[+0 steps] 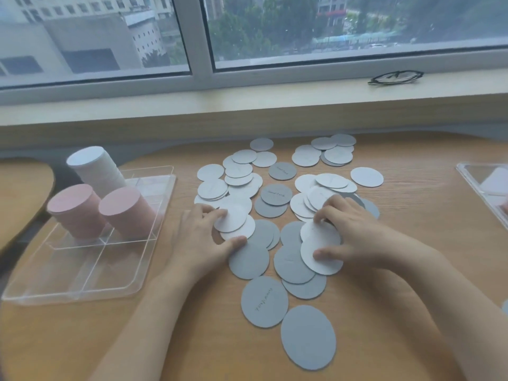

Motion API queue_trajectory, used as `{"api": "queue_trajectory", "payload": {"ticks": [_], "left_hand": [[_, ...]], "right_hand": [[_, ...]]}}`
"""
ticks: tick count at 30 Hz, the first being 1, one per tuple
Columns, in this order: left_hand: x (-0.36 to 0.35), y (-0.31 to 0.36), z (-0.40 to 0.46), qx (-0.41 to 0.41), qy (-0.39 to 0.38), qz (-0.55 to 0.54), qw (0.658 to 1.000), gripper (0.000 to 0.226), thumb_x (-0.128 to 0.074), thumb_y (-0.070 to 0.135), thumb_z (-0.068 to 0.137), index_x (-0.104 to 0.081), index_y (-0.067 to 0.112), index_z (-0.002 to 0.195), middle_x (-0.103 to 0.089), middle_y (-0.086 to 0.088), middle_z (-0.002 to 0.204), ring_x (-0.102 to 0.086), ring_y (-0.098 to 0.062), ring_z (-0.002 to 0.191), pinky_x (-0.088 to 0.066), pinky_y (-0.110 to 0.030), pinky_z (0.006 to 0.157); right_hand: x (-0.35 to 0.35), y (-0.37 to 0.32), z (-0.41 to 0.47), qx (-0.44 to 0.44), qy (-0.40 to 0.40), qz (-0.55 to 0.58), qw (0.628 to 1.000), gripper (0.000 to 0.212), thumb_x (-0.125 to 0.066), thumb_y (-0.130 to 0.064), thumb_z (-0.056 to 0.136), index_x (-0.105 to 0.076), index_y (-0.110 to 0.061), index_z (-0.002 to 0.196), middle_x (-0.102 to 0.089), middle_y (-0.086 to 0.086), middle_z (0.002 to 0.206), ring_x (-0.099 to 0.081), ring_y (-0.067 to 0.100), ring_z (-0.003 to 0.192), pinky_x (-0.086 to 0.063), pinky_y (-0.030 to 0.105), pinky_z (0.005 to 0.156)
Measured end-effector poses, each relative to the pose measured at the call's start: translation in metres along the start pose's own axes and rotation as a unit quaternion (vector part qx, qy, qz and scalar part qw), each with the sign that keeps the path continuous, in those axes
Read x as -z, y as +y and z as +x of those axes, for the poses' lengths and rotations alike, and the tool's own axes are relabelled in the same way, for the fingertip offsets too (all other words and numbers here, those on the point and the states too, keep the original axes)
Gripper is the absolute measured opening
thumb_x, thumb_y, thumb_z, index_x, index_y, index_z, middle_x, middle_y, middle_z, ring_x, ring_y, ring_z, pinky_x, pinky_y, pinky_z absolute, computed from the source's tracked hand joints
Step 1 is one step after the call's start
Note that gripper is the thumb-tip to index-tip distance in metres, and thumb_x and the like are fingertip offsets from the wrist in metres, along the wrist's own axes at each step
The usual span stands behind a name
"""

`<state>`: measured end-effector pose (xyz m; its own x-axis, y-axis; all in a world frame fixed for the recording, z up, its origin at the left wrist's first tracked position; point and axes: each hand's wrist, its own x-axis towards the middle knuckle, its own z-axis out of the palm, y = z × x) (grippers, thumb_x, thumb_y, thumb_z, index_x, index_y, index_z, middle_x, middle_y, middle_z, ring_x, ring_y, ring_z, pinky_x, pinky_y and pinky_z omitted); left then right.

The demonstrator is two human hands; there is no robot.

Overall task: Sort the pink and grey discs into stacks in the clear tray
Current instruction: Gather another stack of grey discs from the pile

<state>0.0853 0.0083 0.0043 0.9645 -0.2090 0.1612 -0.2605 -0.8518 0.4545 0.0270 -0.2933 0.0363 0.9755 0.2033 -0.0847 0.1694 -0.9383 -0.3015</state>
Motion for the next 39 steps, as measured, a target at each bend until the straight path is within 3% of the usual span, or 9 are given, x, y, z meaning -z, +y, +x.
{"api": "queue_trajectory", "payload": {"ticks": [3,5,7,16,20,25,28,34,39], "left_hand": [[-0.001,-0.001,0.001,-0.011,0.003,0.000,1.000,0.073,-0.073,0.069,0.072,-0.063,0.029,0.132,-0.049,0.009,0.129,-0.041,-0.016,0.123,-0.036,-0.033,0.102],[-0.002,-0.003,0.003,-0.026,0.018,0.000,1.000,0.058,-0.075,0.056,0.080,-0.066,0.026,0.129,-0.053,0.008,0.126,-0.045,-0.018,0.121,-0.038,-0.034,0.101],[-0.003,-0.005,0.004,-0.042,0.033,0.008,0.999,0.049,-0.074,0.051,0.084,-0.069,0.025,0.125,-0.056,0.008,0.121,-0.050,-0.019,0.118,-0.042,-0.036,0.098],[-0.004,0.000,0.004,-0.069,0.015,0.007,0.998,0.075,-0.054,0.083,0.064,-0.067,0.035,0.120,-0.053,0.026,0.127,-0.047,-0.006,0.119,-0.047,-0.041,0.096],[-0.004,0.002,0.004,-0.074,0.005,0.016,0.997,0.081,-0.054,0.087,0.061,-0.065,0.035,0.121,-0.053,0.027,0.126,-0.046,-0.006,0.120,-0.045,-0.037,0.096],[-0.004,0.003,0.003,-0.077,0.031,0.029,0.996,0.057,-0.048,0.080,0.075,-0.067,0.040,0.111,-0.060,0.026,0.113,-0.052,-0.005,0.110,-0.051,-0.038,0.083],[0.000,0.005,0.001,-0.073,0.054,0.010,0.996,0.050,-0.038,0.073,0.086,-0.069,0.040,0.108,-0.066,0.023,0.104,-0.058,-0.008,0.102,-0.052,-0.038,0.079],[0.006,0.008,-0.003,-0.080,0.144,-0.022,0.986,0.049,-0.031,0.052,0.101,-0.066,0.019,0.089,-0.061,0.002,0.067,-0.059,-0.030,0.067,-0.049,-0.045,0.058],[-0.001,0.037,-0.009,-0.103,0.132,-0.182,0.969,0.044,-0.038,0.044,0.104,-0.058,0.014,0.079,-0.055,0.003,0.060,-0.058,-0.012,0.063,-0.041,-0.028,0.057]], "right_hand": [[0.000,-0.001,-0.002,0.018,0.024,0.032,0.999,0.054,-0.078,-0.051,0.073,-0.051,-0.027,0.112,-0.041,-0.014,0.108,-0.037,0.012,0.107,-0.036,0.028,0.094],[0.001,-0.003,-0.005,0.019,0.037,0.067,0.997,0.048,-0.080,-0.042,0.073,-0.051,-0.027,0.108,-0.043,-0.019,0.099,-0.037,0.004,0.099,-0.032,0.016,0.083],[0.001,-0.003,-0.007,0.017,0.049,0.104,0.993,0.048,-0.082,-0.037,0.072,-0.052,-0.031,0.108,-0.044,-0.019,0.096,-0.038,-0.001,0.098,-0.031,0.016,0.078],[-0.012,0.003,-0.001,0.056,0.148,0.135,0.978,0.048,-0.086,-0.029,0.069,-0.062,-0.032,0.111,-0.052,-0.018,0.096,-0.049,0.015,0.092,-0.038,0.029,0.083],[-0.013,0.002,-0.002,0.054,0.179,0.195,0.963,0.045,-0.086,-0.018,0.071,-0.062,-0.033,0.107,-0.055,-0.011,0.094,-0.050,0.014,0.088,-0.038,0.017,0.075],[-0.011,-0.001,-0.005,0.004,0.164,0.338,0.927,0.038,-0.082,-0.014,0.077,-0.066,-0.037,0.102,-0.061,-0.006,0.090,-0.052,0.003,0.073,-0.038,0.015,0.068],[-0.009,-0.004,-0.006,0.004,0.145,0.432,0.890,0.035,-0.080,-0.010,0.080,-0.068,-0.033,0.103,-0.068,0.005,0.093,-0.063,0.022,0.084,-0.051,0.034,0.076],[-0.010,-0.013,-0.008,0.004,0.156,0.504,0.849,0.028,-0.078,-0.008,0.082,-0.071,-0.027,0.101,-0.073,0.001,0.094,-0.067,0.012,0.087,-0.053,0.027,0.074],[-0.010,-0.021,-0.007,0.030,0.193,0.526,0.828,0.020,-0.076,0.000,0.081,-0.070,-0.013,0.095,-0.073,0.003,0.091,-0.067,0.018,0.087,-0.053,0.028,0.077]]}}
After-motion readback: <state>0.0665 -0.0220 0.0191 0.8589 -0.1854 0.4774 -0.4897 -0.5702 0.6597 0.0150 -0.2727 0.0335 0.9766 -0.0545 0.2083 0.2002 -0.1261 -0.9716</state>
